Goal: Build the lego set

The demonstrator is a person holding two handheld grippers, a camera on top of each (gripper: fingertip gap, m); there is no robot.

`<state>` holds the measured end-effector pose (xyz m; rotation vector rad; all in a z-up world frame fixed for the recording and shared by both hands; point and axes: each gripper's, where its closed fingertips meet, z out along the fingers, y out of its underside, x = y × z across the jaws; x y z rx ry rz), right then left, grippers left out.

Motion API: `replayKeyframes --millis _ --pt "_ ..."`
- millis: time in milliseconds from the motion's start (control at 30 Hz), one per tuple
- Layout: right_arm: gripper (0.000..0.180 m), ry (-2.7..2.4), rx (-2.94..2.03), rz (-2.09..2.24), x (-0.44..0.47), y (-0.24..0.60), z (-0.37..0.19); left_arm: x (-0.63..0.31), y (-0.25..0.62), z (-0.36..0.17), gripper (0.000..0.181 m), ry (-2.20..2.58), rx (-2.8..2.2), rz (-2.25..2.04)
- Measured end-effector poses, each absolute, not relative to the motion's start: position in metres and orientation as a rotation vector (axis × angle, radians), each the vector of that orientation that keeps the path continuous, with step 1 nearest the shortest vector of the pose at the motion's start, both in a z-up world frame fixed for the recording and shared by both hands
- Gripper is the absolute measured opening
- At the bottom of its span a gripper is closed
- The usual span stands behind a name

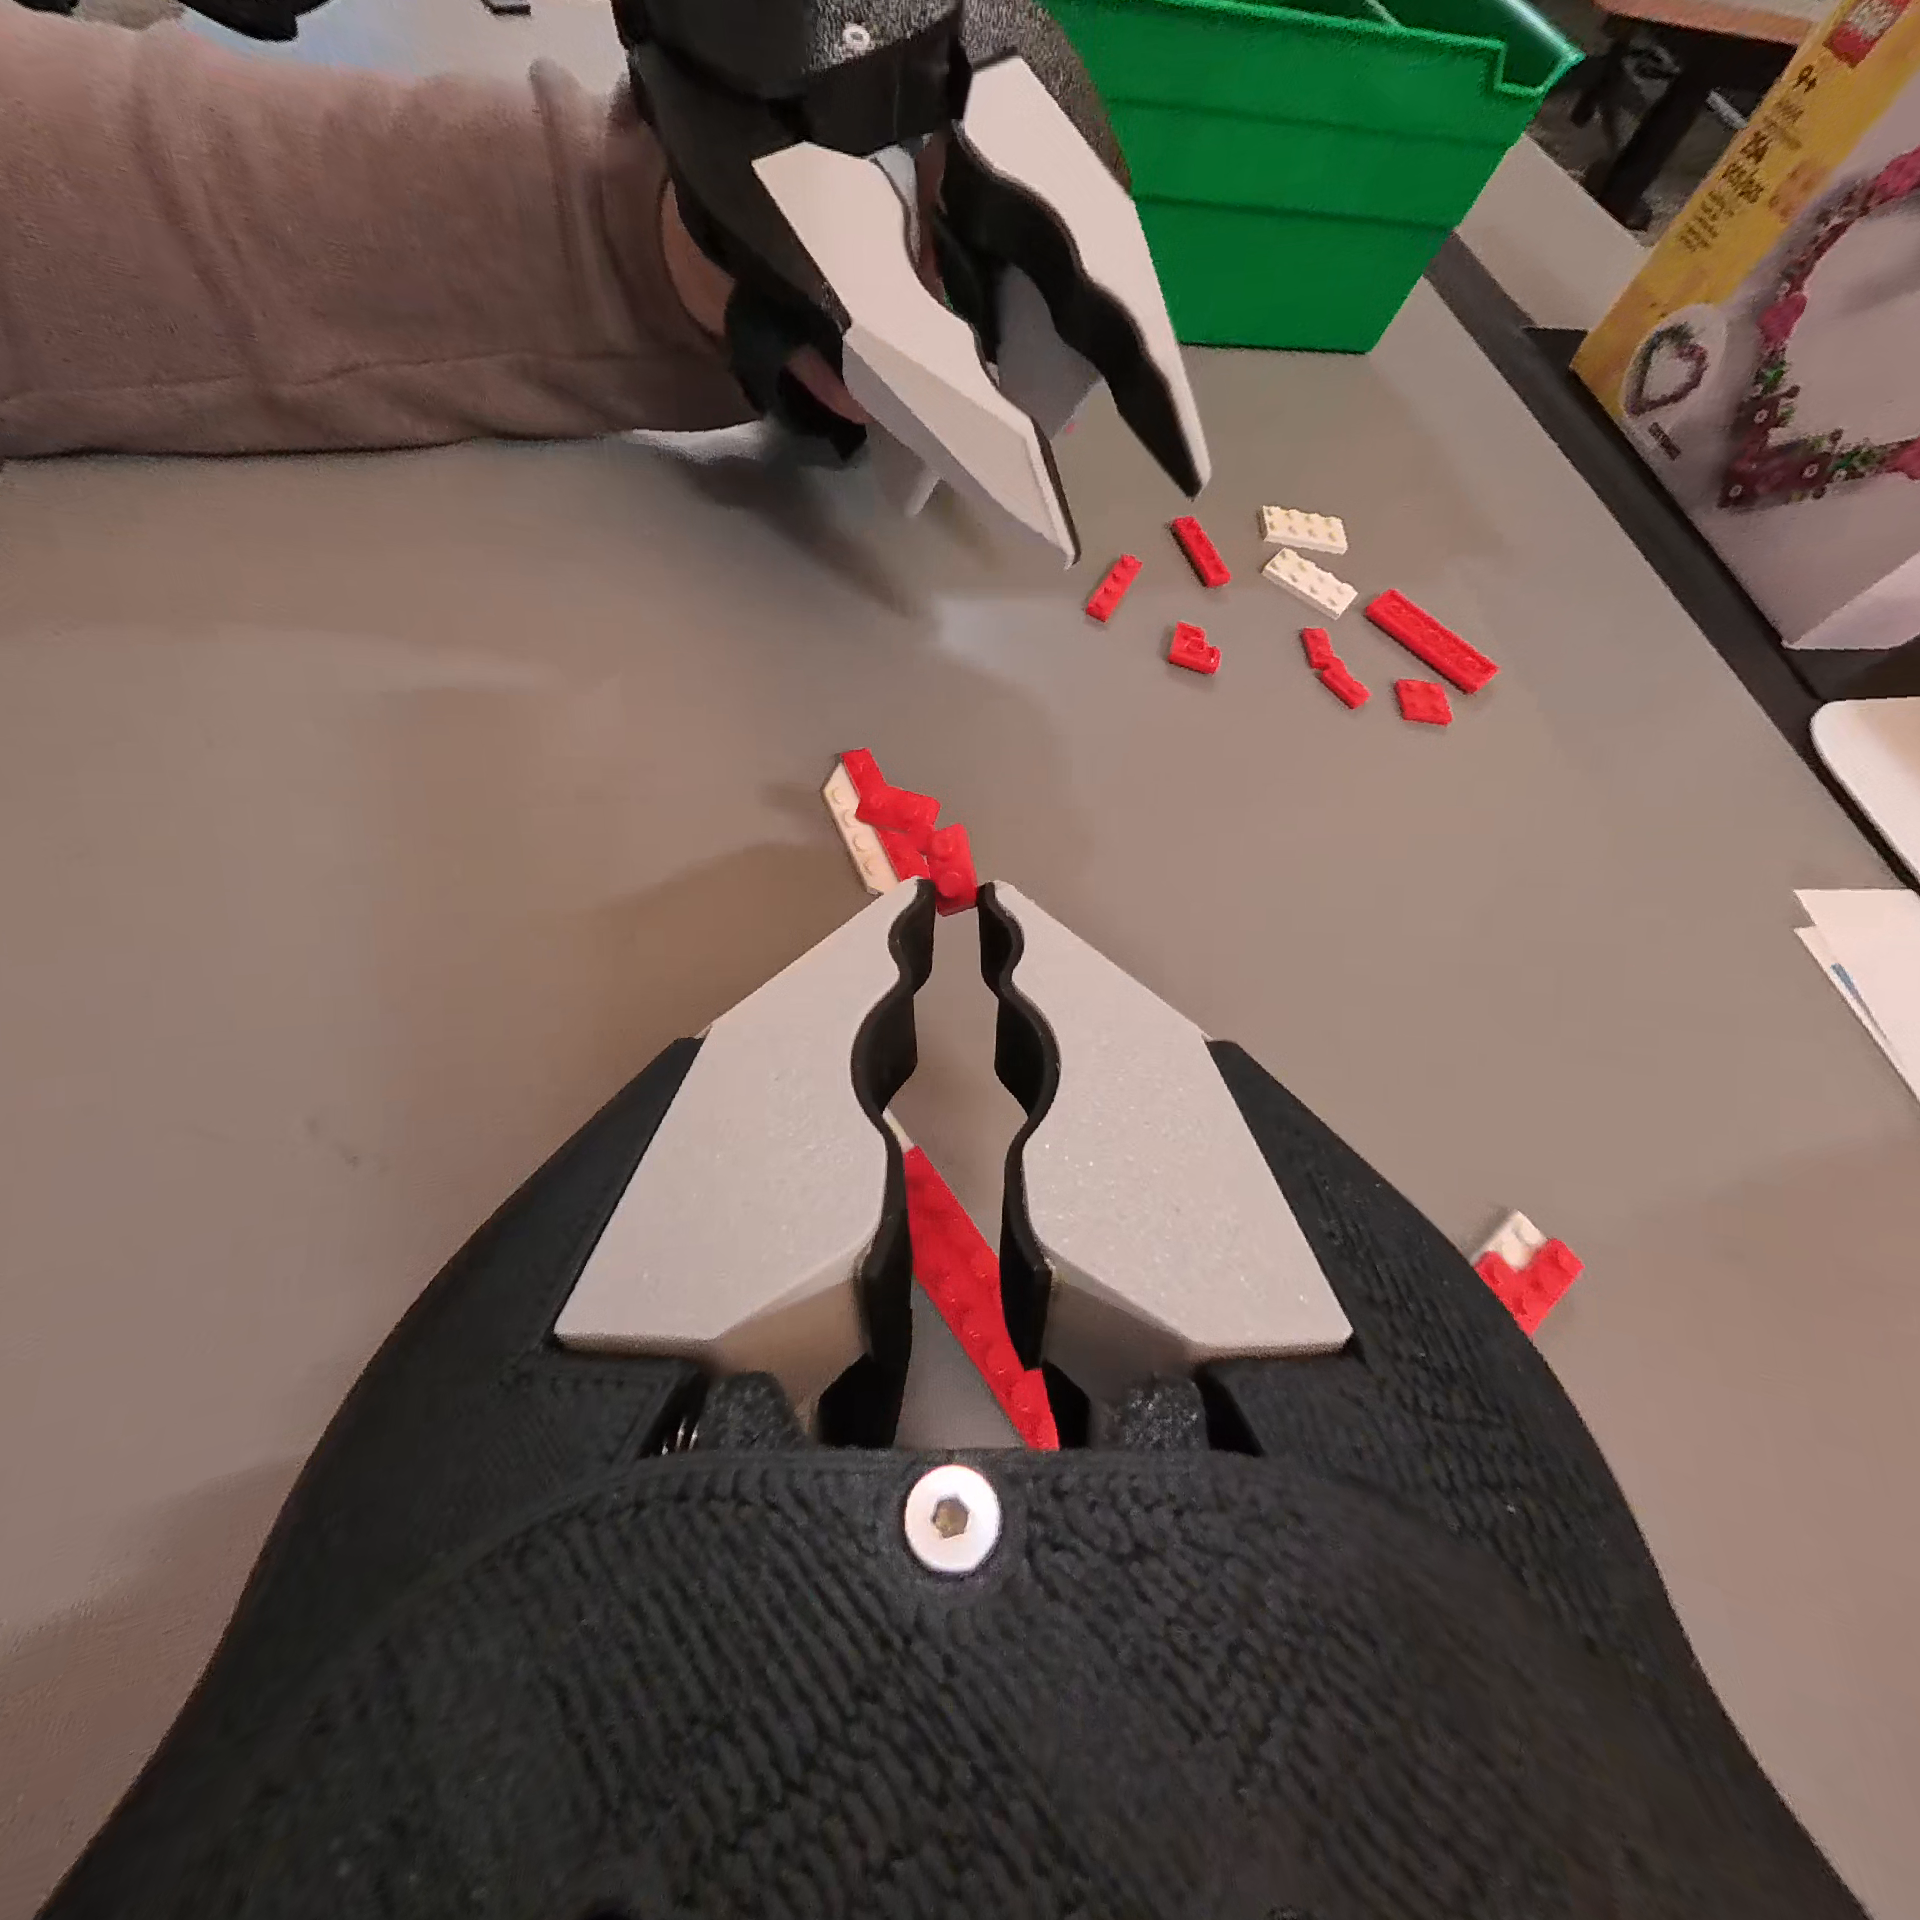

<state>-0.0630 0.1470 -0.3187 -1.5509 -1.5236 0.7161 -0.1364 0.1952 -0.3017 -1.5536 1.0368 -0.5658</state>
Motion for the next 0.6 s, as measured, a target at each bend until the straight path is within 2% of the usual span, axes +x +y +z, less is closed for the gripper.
replayKeyframes --millis 600 --pt "0.006 -1.764 -1.523 0.793 -0.088 0.101 -0.346 -0.126 0.19 -0.311 0.024 1.113 -1.546 -0.515"
